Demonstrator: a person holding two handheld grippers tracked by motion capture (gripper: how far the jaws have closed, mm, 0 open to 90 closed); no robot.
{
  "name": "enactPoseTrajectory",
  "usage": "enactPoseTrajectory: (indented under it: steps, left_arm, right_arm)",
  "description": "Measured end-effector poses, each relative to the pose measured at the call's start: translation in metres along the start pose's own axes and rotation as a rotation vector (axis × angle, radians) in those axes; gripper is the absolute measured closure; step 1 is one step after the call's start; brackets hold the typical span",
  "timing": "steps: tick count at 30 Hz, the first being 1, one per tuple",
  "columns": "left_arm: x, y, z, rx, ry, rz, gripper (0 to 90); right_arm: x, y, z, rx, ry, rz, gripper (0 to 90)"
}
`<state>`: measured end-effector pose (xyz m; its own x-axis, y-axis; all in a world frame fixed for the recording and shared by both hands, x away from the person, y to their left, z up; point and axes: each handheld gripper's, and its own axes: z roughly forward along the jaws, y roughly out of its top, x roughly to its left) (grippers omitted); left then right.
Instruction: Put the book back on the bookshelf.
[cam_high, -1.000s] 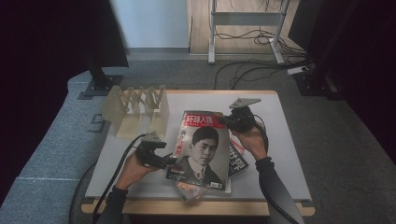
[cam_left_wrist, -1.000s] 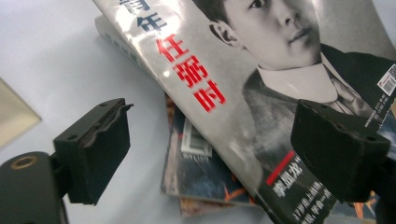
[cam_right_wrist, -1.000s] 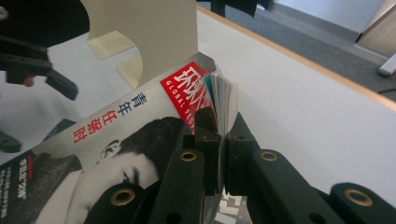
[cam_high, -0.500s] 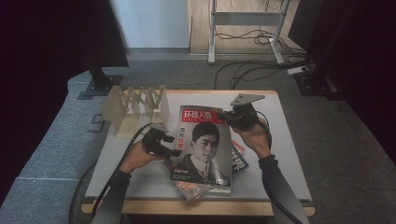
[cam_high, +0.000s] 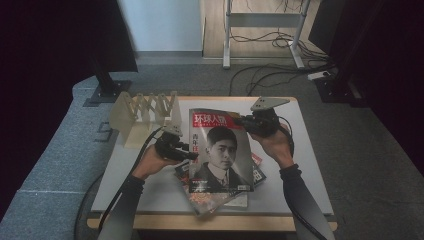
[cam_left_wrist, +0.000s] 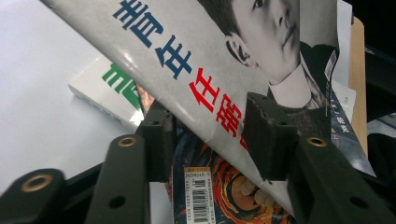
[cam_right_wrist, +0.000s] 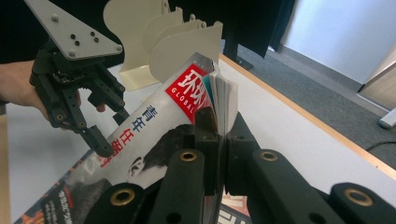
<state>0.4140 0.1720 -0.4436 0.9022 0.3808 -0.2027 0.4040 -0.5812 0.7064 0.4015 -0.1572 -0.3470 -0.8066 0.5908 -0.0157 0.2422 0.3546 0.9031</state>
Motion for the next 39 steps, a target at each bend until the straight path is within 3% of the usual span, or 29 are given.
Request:
enactPoseTrajectory:
  steps: [8, 12, 21, 28, 32, 39]
  left_arm:
    - [-0.012, 0.012, -0.015, 0.011, 0.003, 0.053, 68.7]
    - [-0.016, 0.016, -0.02, 0.019, -0.014, 0.055, 72.6]
    - [-0.024, 0.025, -0.035, 0.001, 0.007, 0.067, 79.4]
    - [-0.033, 0.032, -0.046, -0.014, 0.065, 0.102, 83.5]
    - [-0.038, 0.034, -0.051, -0.032, 0.119, 0.135, 85.4]
    - [-0.048, 0.028, -0.051, -0.03, 0.138, 0.19, 84.9]
  right_arm:
    - [0.002, 0.007, -0.004, 0.0, 0.002, -0.018, 85.3]
    - [0.002, 0.011, -0.009, -0.013, 0.007, -0.019, 85.3]
    - [0.004, 0.023, -0.023, -0.042, -0.003, -0.027, 85.2]
    - [0.006, 0.033, -0.031, -0.059, -0.014, -0.047, 85.0]
    - [0.006, 0.037, -0.037, -0.071, -0.018, -0.05, 84.9]
    - [0.007, 0.037, -0.042, -0.048, -0.024, -0.063, 84.3]
